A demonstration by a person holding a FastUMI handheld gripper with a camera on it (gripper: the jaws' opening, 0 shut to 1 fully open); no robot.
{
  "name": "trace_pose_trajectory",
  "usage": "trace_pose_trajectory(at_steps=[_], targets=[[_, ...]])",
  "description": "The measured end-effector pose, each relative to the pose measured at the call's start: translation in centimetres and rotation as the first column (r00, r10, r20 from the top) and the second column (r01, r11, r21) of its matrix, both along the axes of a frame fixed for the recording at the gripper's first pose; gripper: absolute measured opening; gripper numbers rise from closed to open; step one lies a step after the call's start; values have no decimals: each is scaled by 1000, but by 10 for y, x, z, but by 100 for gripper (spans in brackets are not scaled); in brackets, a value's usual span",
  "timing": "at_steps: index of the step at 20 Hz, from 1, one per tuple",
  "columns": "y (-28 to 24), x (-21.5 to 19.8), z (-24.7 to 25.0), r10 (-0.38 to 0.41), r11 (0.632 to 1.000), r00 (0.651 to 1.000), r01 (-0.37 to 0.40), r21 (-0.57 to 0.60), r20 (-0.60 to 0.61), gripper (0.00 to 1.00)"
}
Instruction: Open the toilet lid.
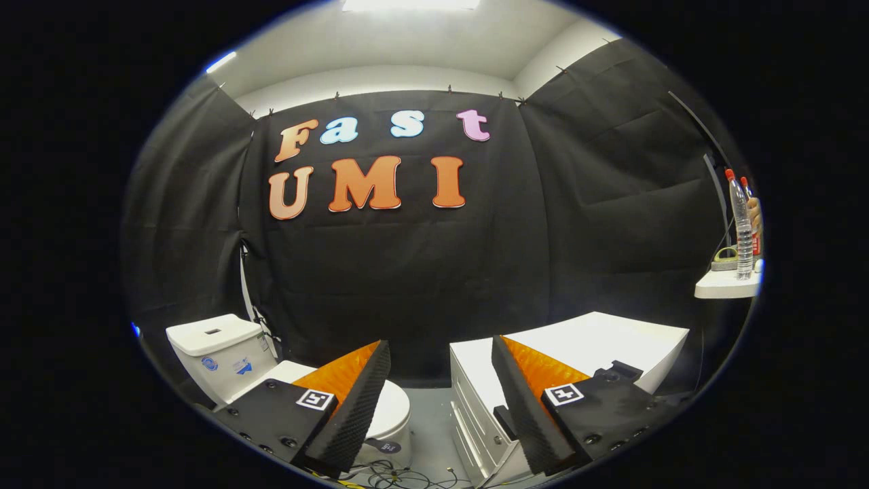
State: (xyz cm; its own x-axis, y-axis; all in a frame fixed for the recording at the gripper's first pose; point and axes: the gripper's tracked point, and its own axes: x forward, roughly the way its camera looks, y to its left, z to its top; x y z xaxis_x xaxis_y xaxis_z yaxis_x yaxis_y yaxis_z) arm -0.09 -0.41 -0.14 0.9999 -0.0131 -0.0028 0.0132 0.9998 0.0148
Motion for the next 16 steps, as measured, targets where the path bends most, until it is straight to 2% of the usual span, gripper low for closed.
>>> trace_pose_trajectory(at_steps=[16], targets=[[-1, 2, -6, -9, 1000, 1000, 9, 1, -13, 97]])
